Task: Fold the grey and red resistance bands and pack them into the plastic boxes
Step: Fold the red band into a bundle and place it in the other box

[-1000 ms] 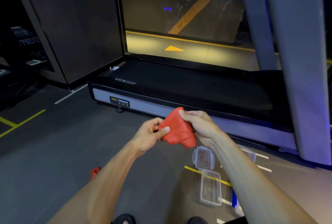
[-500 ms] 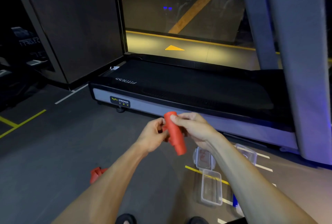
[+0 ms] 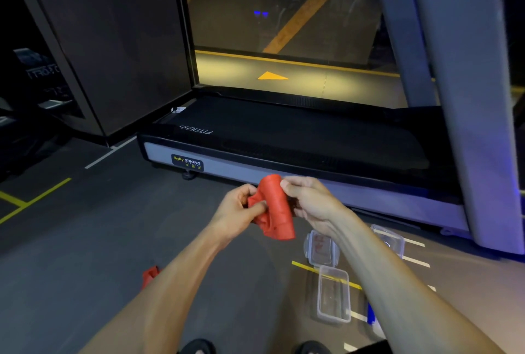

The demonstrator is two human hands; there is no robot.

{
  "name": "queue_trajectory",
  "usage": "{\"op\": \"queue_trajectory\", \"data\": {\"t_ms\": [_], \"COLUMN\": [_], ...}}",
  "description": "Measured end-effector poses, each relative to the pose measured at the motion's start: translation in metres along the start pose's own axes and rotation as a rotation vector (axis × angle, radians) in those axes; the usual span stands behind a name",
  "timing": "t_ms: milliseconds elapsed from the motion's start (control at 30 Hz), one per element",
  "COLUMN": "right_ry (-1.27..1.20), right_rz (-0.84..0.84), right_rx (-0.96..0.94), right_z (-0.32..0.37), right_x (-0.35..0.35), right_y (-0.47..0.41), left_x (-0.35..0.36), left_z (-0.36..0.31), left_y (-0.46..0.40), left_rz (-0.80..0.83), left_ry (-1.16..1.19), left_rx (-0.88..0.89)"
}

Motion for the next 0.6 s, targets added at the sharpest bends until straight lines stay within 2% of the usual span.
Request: {"op": "queue_trajectory", "data": {"t_ms": [167,300,500,600], "right_ry": [0.05,0.092,-0.123,-0.134], "right_rz": [-0.114,-0.072,-0.074,-0.058], "right_rx": [-0.009,-0.026,-0.023,0.017], "right_z": [-0.006,-0.007,0.007,0.006], "right_x": [0.003,0.005,-0.013,-0.019], "right_y": [-0.001,0.002,0.014,0.018], "left_x": [0.007,0.011,0.018,0.023], "left_z": [-0.004,-0.009,-0.013,-0.013], "left_y": [-0.002,-0.003,-0.004,-0.007], "left_rz": [-0.056,-0.1,0.016,0.024], "left_ry": [-0.067,-0.111,0.122,0.127], "left_rx": [0.004,0.028,0.005,-0.003]}}
Point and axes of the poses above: each hand's wrist, its own y-axis away from the middle knuckle, its own x-axis out of the palm, z = x × y, the point moved 3 cm from there along -y, towards the middle knuckle, and after that the axes turned 5 degrees about z, right-handed, at the moved point
